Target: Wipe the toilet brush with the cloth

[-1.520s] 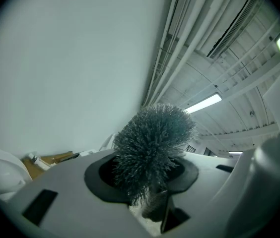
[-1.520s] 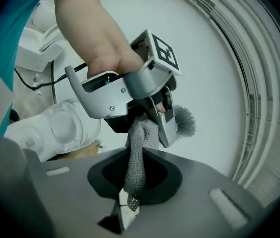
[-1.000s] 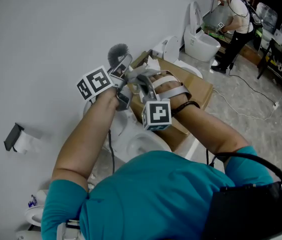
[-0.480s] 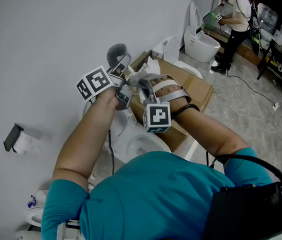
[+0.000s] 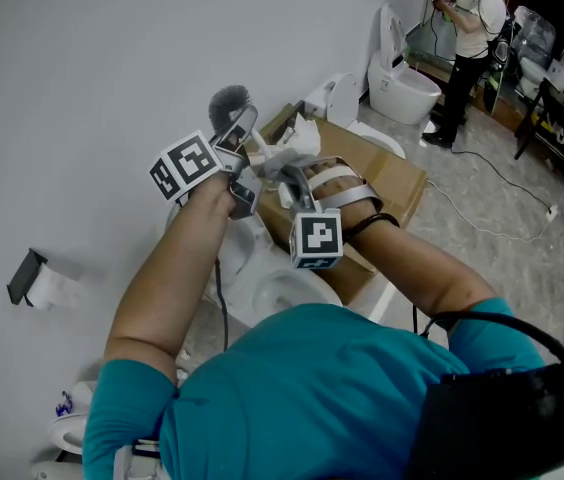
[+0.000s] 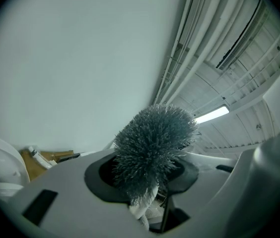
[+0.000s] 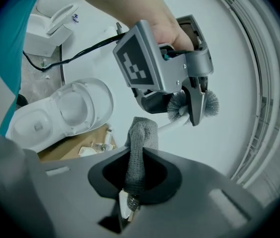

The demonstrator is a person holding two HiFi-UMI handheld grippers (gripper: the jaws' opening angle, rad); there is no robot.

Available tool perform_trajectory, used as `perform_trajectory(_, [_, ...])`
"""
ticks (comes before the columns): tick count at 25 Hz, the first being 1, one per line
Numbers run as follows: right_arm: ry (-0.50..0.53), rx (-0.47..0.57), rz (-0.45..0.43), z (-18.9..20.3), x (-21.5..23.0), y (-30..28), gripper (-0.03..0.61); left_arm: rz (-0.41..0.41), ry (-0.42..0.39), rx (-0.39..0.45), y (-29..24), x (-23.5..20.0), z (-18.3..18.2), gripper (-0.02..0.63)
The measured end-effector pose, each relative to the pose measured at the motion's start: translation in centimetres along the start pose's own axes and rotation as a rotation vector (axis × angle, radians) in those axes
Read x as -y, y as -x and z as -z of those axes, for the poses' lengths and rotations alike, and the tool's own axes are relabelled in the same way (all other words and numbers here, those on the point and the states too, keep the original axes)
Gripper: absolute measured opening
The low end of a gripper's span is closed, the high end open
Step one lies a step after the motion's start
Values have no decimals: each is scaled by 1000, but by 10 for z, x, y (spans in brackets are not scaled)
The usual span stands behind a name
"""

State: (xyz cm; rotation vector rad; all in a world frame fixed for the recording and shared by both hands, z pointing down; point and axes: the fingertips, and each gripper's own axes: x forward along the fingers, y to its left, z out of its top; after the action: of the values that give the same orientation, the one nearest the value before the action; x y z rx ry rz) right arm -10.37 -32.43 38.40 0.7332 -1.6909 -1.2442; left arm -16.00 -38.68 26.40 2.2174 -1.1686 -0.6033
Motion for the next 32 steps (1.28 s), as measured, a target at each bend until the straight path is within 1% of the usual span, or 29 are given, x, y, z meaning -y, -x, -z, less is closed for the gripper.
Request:
perform_trajectory(4, [-10,-4,-34,2,-10,0,18,0,-4,13,0,1,-4,160])
perform_trajectory(8, [13,-9,1,2,-3,1,18,0,-1,27,2,0,-9,160])
perform_trajectory(13, [-15,-2,-39,0,-9,4,18,-1,1,52,3,-1,-16,160])
perform_trajectory(21, [-12,-17,-59,6,-18,-1,18,-2,10,84,4,-3,-25,160])
perform_trajectory(25, [3,-28,-26,17,-12,-13,18,-1,4,99,-4,-2,-31,160])
perform_trajectory(28, [1,-44,-18,24,-5,-23,18,-5,-11,115,-13,0,-41,160])
perform_trajectory(32, [33,-46,35,30,10,-35,20,-4,-28,136,-24,8,-57,160])
